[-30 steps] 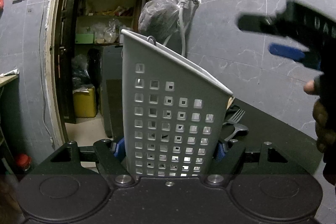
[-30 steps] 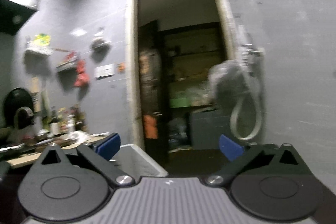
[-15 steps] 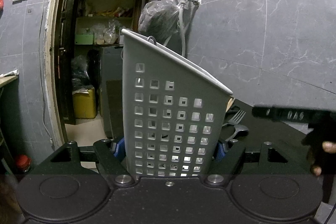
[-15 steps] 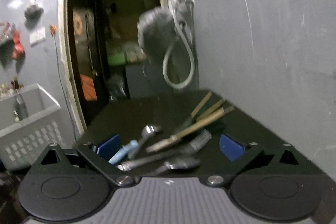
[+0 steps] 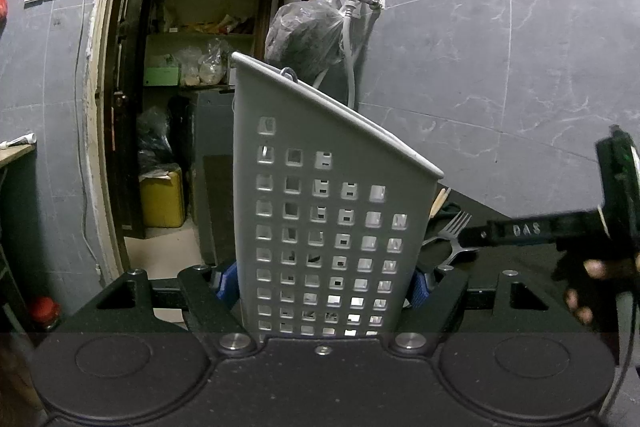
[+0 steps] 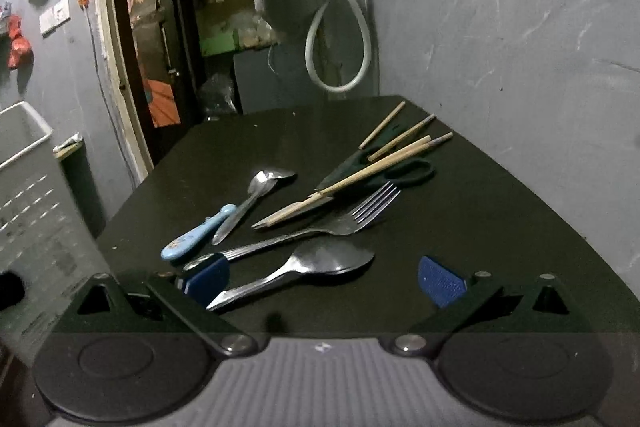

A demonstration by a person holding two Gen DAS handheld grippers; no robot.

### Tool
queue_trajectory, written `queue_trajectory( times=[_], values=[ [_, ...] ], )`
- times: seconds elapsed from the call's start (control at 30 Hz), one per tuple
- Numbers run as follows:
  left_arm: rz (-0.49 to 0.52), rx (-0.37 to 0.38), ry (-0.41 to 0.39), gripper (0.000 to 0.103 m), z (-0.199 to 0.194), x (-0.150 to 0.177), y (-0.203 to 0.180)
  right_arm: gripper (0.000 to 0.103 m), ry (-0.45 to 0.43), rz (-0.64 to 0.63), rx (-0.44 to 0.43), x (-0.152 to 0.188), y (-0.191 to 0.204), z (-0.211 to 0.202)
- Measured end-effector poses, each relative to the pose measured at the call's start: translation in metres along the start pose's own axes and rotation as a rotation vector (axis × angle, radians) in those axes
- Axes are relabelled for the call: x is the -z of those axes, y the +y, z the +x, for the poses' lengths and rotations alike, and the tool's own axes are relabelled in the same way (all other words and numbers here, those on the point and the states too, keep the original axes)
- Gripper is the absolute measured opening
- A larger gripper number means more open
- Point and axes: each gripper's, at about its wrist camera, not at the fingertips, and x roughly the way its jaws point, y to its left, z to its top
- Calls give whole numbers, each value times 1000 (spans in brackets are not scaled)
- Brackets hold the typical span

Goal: Organize utensils
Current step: 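Lower the right tool to the table and grasp the silver fork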

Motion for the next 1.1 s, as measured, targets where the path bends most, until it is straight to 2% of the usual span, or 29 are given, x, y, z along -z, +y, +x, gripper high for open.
queue_trajectory(
  times=[0.27,0.4,0.57,0.67,0.8,0.9,0.97,1.1],
  values=[
    [-1,5,3,77,0,1,2,103,92,73,-30,-29,-21,41],
    [-1,4,3,77,0,1,2,103,112,110,-31,-40,-32,60],
    [0,3,2,77,0,1,1,102,131,159,-80,-48,-50,83],
    [2,1,3,77,0,0,1,103,113,191,-92,-49,-58,88],
    [2,0,6,77,1,0,2,102,84,257,-160,-48,-68,89],
    [2,1,6,77,1,0,2,94,75,292,-188,-48,-74,91],
    [2,1,6,77,1,-1,2,83,72,306,-195,-47,-77,91],
    [2,0,6,77,1,-1,2,66,64,293,-149,-48,-75,93]
  ],
)
